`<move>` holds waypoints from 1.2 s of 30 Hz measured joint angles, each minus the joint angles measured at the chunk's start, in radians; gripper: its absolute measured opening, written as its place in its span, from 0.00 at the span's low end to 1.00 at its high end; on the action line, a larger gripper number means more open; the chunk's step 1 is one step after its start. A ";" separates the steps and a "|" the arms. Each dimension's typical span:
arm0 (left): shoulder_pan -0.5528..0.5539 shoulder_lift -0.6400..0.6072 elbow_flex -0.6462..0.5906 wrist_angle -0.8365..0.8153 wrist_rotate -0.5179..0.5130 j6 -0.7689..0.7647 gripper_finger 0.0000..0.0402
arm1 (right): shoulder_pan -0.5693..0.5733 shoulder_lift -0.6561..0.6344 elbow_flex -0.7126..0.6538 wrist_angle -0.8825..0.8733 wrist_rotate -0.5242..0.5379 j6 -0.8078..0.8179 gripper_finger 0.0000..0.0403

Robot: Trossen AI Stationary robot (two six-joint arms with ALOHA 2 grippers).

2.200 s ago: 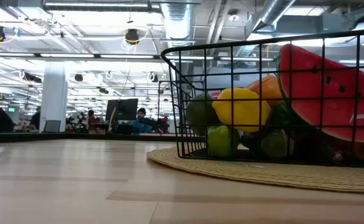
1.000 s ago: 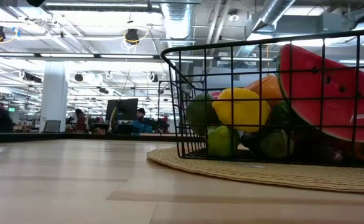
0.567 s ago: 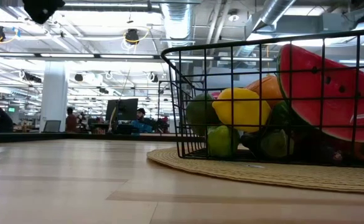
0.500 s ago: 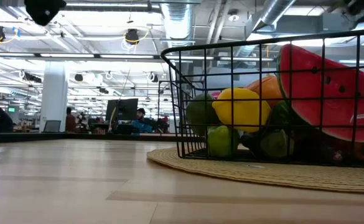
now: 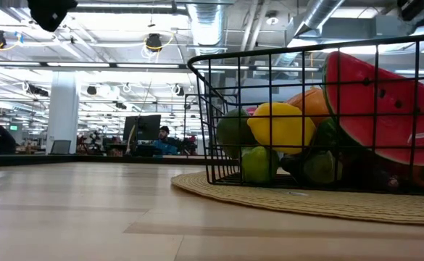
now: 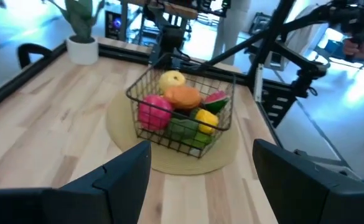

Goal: Build produce basket
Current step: Return to Home Position

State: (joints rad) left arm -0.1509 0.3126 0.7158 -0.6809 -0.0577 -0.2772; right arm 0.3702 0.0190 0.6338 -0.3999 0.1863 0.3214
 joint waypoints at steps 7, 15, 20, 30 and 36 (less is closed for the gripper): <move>0.000 0.000 0.000 0.000 -0.157 0.003 0.66 | 0.000 0.001 -0.001 -0.008 0.024 0.003 0.10; 0.000 0.000 0.000 -0.001 -0.374 -0.083 0.66 | 0.000 0.001 -0.001 -0.007 0.025 0.076 0.13; 0.000 0.000 0.000 -0.001 -0.374 -0.129 0.66 | 0.000 0.001 -0.001 -0.004 0.025 0.041 0.13; 0.000 0.000 0.000 -0.001 -0.402 -0.342 0.66 | 0.000 0.001 -0.001 0.015 0.086 0.036 0.13; 0.000 0.000 0.000 -0.001 -0.405 -0.342 0.66 | 0.000 0.001 -0.001 0.016 0.085 0.036 0.13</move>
State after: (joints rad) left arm -0.1509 0.3130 0.7158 -0.6819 -0.4623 -0.6194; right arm 0.3702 0.0200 0.6331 -0.3842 0.2718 0.3574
